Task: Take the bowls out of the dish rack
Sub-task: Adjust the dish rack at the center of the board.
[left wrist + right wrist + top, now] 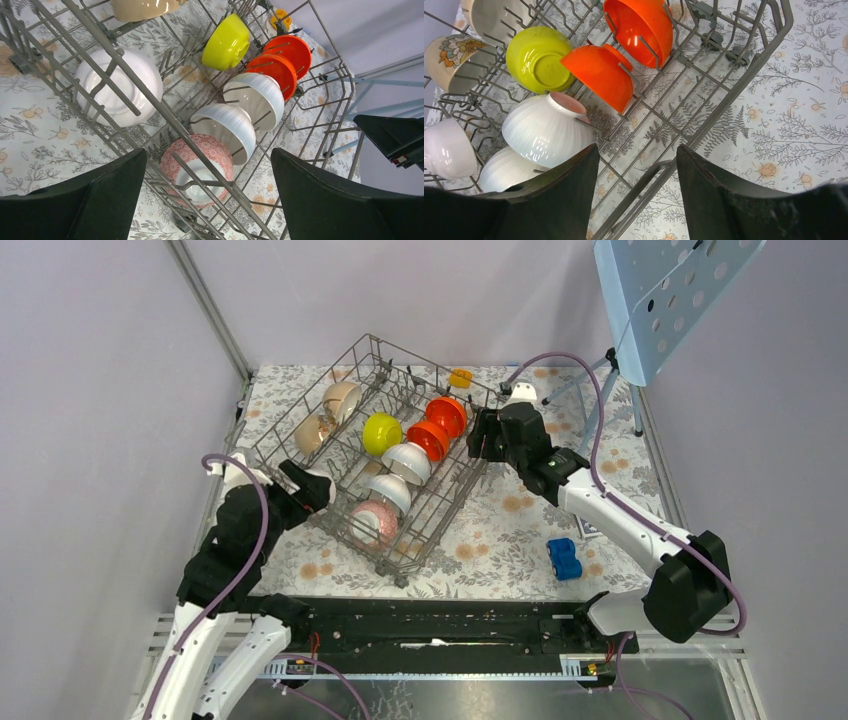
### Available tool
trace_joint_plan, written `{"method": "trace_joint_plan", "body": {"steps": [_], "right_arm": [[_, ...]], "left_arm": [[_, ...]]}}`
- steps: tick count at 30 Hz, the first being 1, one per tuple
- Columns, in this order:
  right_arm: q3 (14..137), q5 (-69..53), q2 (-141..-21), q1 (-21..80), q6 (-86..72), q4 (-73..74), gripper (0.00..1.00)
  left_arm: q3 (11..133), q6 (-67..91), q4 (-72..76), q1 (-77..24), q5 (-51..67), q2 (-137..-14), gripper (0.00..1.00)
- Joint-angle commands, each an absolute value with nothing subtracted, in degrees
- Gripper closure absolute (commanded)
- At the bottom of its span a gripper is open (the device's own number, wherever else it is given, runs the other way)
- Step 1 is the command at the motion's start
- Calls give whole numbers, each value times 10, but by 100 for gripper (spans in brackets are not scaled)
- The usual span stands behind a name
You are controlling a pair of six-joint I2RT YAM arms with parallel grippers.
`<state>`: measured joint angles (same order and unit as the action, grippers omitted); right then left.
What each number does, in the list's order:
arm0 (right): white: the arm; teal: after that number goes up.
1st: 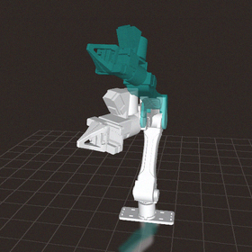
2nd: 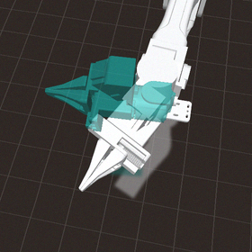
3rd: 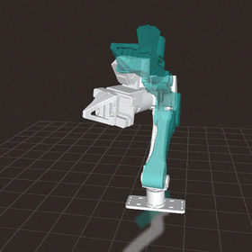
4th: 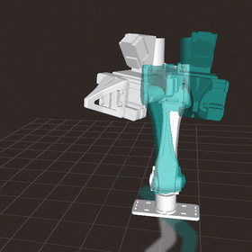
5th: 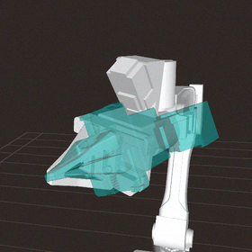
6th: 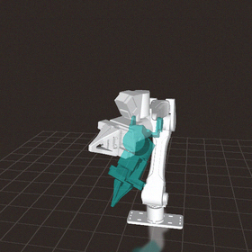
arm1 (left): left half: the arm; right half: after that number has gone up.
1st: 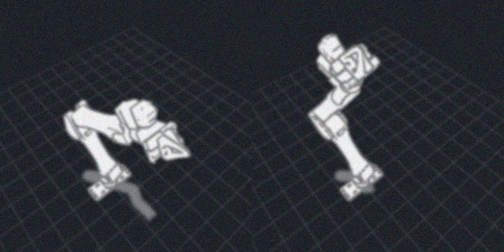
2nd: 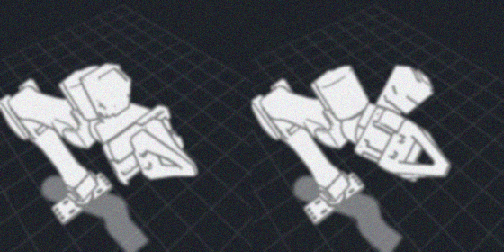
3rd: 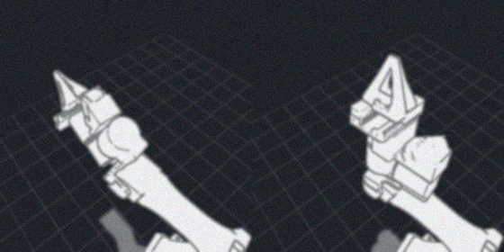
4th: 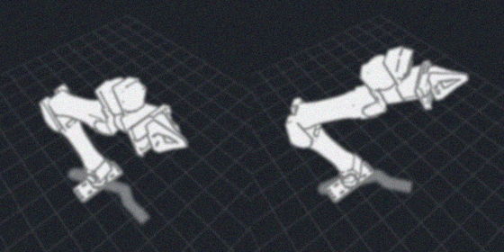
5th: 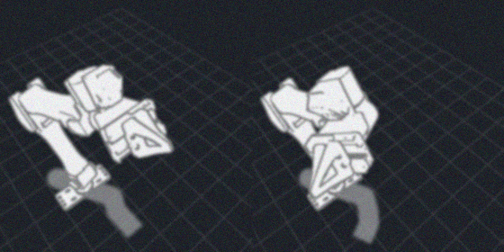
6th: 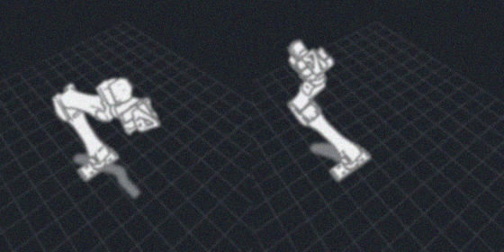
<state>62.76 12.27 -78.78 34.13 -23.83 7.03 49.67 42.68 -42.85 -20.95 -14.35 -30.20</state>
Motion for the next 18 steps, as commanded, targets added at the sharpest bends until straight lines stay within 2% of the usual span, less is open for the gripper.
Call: {"method": "trace_joint_plan", "body": {"steps": [1, 6, 16, 18], "right_arm": [[625, 106, -782, 340, -264, 61, 36], [606, 74, -773, 341, -284, 63, 39], [580, 31, -734, 341, -304, 76, 44], [576, 25, -729, 340, -304, 80, 46]], "left_arm": [[487, 453, -379, -210, -126, -316, 1], [475, 465, -370, -210, -127, -349, 2], [473, 460, -372, -209, -176, -383, 23], [478, 457, -372, -210, -186, -394, 30]]}}
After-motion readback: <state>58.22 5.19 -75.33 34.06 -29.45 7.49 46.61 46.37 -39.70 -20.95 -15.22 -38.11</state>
